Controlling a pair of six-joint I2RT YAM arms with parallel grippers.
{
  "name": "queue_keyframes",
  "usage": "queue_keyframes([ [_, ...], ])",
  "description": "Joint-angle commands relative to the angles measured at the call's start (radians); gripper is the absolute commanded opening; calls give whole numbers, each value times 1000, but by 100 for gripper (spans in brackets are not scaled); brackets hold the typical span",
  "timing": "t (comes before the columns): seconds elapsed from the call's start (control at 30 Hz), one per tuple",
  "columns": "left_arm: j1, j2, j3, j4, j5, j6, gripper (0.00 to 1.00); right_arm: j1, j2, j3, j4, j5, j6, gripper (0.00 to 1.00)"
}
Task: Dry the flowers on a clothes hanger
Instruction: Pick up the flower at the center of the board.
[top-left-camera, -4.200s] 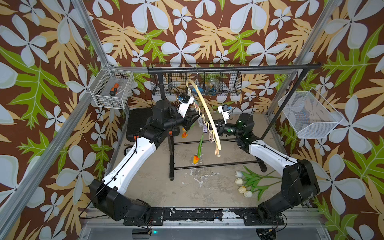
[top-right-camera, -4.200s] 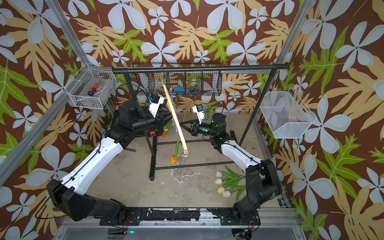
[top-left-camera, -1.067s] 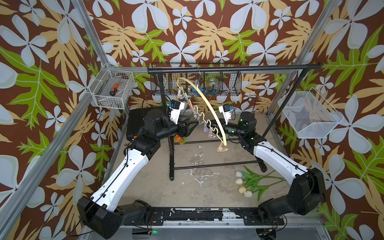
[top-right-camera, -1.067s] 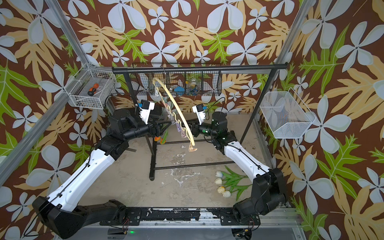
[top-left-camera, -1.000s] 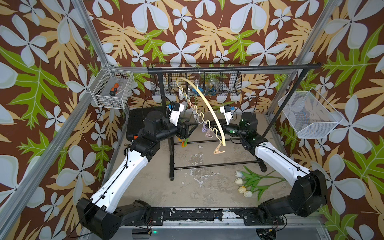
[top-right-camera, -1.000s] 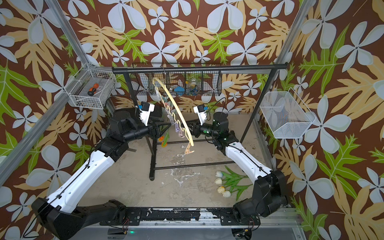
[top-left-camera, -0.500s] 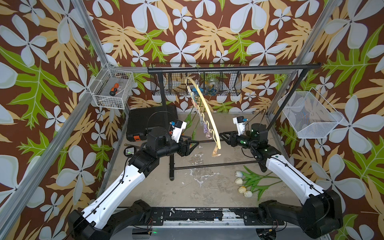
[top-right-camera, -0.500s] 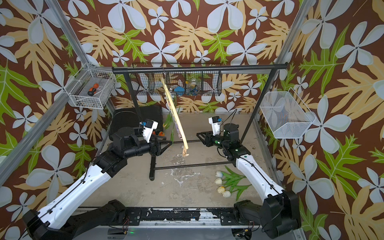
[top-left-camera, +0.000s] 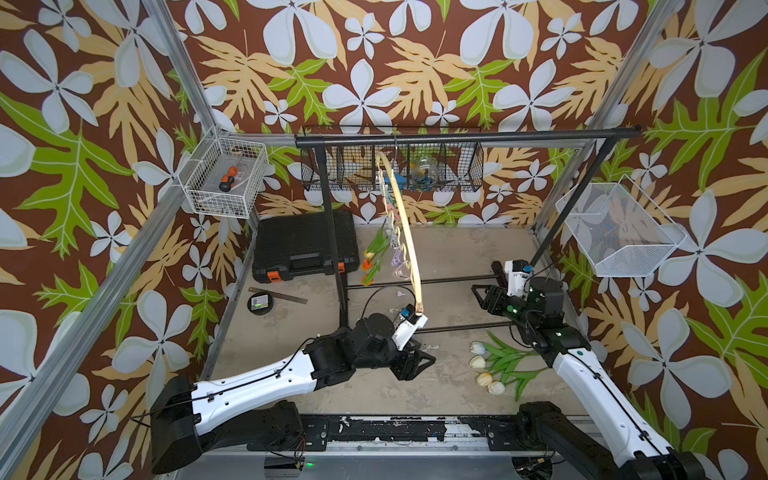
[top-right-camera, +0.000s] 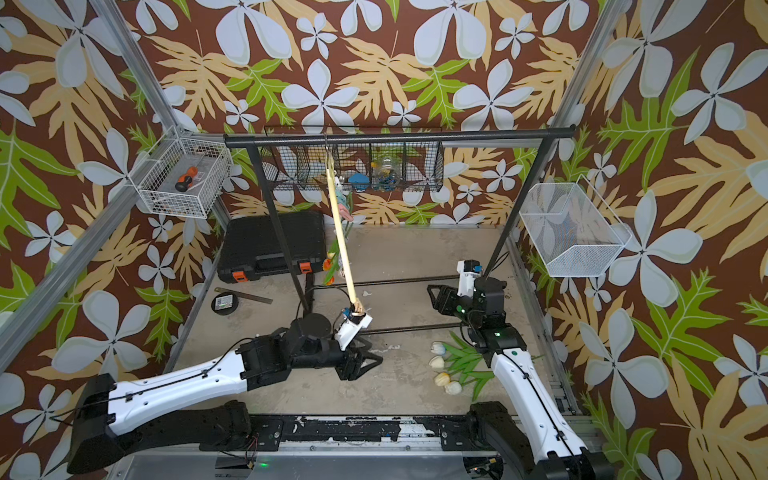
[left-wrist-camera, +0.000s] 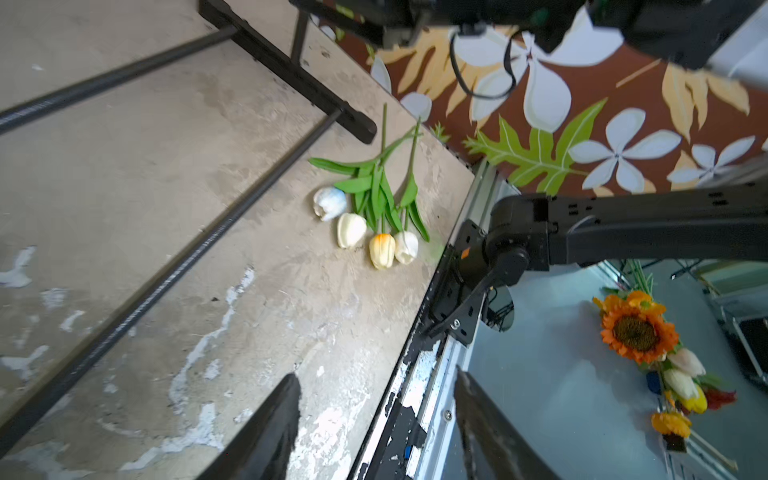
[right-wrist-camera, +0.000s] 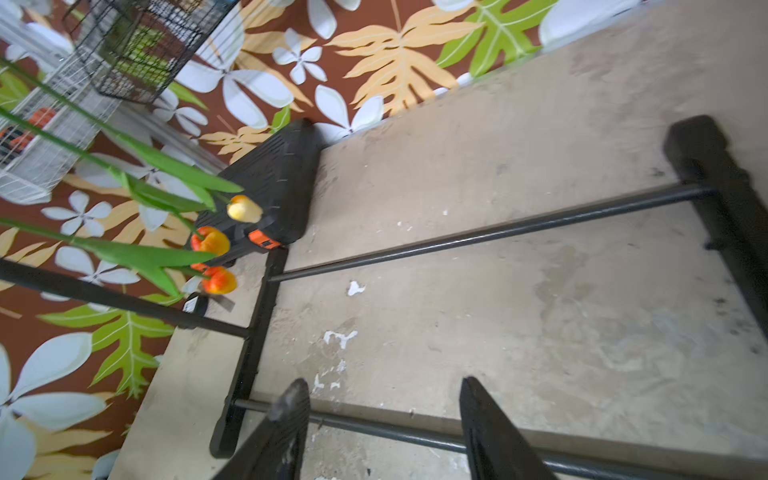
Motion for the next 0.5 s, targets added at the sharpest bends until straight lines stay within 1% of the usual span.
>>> queue_keyframes([
  [0.0,-85,81,28,86,-83,19,61,-59,-22,-13,-33,46,34,59],
  [0.1,-141,171,71,104,-99,38,61,-117,-47,-25,-86,109,79,60],
  [0.13,-152,202,84,113,-100,38,60,-131,-56,-25,-113,161,101,60],
  [0.23,-163,264,109,150,-92,37,60,-135,-73,-13,-239,393,212,60],
  [0.27,-163,283,112,170,-81,37,59,-135,-82,-13,-284,473,255,62],
  [0.33,-163,317,126,190,-75,41,59,-135,-96,-20,-351,581,333,65],
  [0.4,-163,358,153,195,-78,49,59,-136,-106,-36,-389,643,379,70],
  [0.47,-163,401,188,191,-78,57,59,-136,-110,-46,-441,682,430,70],
])
